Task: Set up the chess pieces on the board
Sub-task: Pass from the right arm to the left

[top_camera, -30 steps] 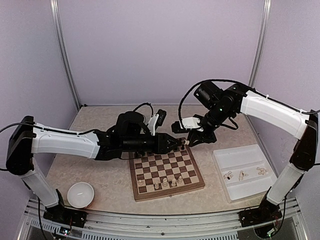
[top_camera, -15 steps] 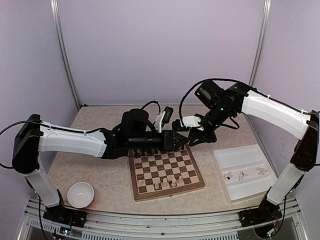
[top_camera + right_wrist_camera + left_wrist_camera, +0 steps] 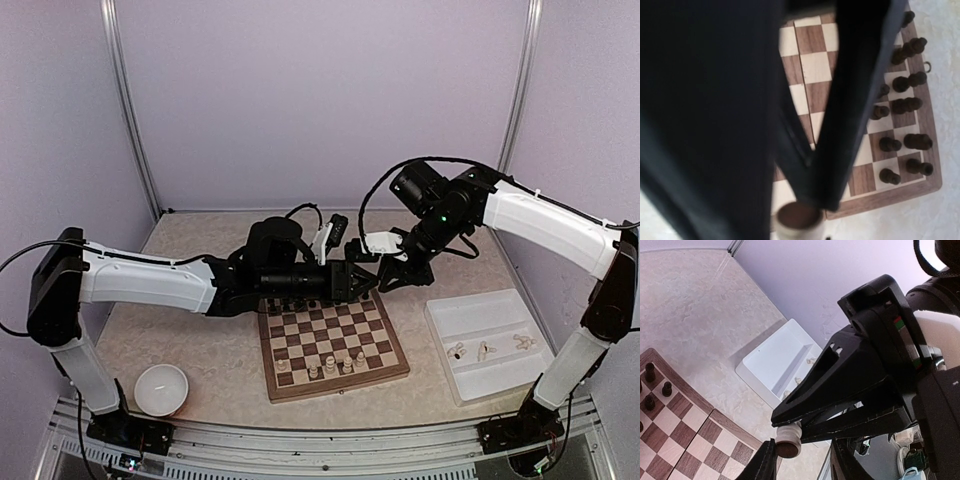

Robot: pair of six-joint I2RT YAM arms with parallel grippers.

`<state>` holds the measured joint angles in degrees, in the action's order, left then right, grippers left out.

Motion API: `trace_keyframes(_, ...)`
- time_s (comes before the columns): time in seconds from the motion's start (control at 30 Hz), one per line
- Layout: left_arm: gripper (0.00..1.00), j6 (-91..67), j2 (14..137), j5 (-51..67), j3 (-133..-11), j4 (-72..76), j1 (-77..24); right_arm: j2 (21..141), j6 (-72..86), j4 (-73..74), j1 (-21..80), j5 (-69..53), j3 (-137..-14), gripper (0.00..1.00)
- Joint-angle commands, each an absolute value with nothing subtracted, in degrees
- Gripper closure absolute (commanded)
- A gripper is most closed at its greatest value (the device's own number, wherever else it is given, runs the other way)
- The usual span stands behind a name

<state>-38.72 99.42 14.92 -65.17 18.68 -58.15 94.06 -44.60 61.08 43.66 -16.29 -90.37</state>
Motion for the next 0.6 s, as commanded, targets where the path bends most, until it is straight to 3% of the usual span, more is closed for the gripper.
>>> trace_keyframes(0.0, 0.62, -39.18, 100.68, 12.88, -67.22, 17.53, -58.12, 92.68, -44.66, 58.63, 44.85, -20.12, -90.08, 0.93)
trace_keyframes(0.2, 0.65, -39.81, 101.19, 11.23, -67.25, 16.68, -58.16, 92.64, -44.65, 58.7, 44.86, -19.8, -89.68, 0.93)
trace_keyframes(0.47, 0.6, -40.34, 100.95, 10.18, -67.73, 15.49, -58.1, 92.65, -44.3, 58.54, 44.9, -19.83, -89.65, 0.93)
trace_keyframes(0.57, 0.66, -40.84, 101.63, 11.16, -67.77, 16.09, -58.07, 92.72, -44.21, 58.5, 44.91, -19.89, -89.88, 0.93)
